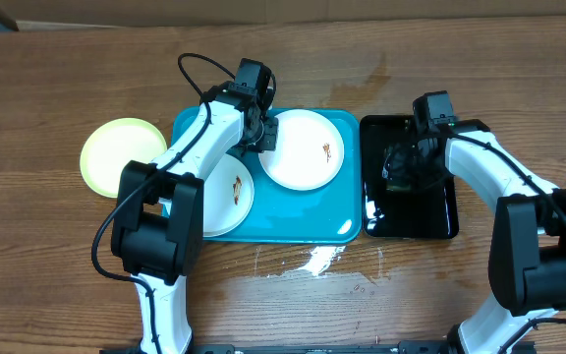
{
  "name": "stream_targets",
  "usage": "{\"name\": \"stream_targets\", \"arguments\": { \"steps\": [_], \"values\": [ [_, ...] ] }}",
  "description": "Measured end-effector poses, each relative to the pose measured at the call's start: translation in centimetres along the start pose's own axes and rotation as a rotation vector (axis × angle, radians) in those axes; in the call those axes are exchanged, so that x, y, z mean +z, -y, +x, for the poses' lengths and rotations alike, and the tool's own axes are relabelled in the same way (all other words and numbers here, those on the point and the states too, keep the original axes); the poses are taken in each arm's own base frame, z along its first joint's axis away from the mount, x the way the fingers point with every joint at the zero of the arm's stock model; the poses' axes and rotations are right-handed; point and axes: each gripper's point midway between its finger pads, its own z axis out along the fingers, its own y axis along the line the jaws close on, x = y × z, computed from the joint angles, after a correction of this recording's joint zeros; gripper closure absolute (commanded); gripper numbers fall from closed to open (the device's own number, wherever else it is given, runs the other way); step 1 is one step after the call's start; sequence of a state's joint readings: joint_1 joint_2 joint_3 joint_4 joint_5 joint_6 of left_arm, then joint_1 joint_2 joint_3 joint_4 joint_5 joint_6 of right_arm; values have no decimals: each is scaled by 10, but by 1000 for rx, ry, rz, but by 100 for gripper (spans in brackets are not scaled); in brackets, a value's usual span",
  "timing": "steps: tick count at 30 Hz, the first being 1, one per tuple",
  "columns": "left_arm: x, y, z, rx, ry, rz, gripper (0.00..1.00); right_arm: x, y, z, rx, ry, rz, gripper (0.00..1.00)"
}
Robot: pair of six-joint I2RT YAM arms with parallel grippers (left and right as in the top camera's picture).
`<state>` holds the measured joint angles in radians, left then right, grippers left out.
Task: Clean dirty plates on tray and stack at the side
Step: 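Grasp the green sponge with the right gripper and lift it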
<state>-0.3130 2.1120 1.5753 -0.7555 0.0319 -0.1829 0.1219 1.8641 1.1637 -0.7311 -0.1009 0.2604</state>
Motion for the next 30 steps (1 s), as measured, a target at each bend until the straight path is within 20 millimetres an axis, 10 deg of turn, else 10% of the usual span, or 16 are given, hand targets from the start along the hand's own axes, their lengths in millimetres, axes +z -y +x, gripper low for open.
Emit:
{"name": "stream_targets", "arguments": {
  "steps": [11, 12, 14, 17, 30],
  "values": [
    [0, -1, 1, 3, -2, -3, 96, 10, 1, 0, -10, 37, -5, 82],
    [0, -1, 1, 3, -3, -3, 96, 10, 2, 0, -9, 36, -4, 81],
    [0, -1, 1, 3, -4, -4, 96, 10, 2, 1, -7, 34, -3, 45],
    [0, -1, 1, 3, -4, -4, 95, 8, 0, -2, -11, 41, -7, 33],
    [0, -1, 1, 2, -5, -4, 96, 11, -6, -24, -28, 150, -36, 36]
  ]
}}
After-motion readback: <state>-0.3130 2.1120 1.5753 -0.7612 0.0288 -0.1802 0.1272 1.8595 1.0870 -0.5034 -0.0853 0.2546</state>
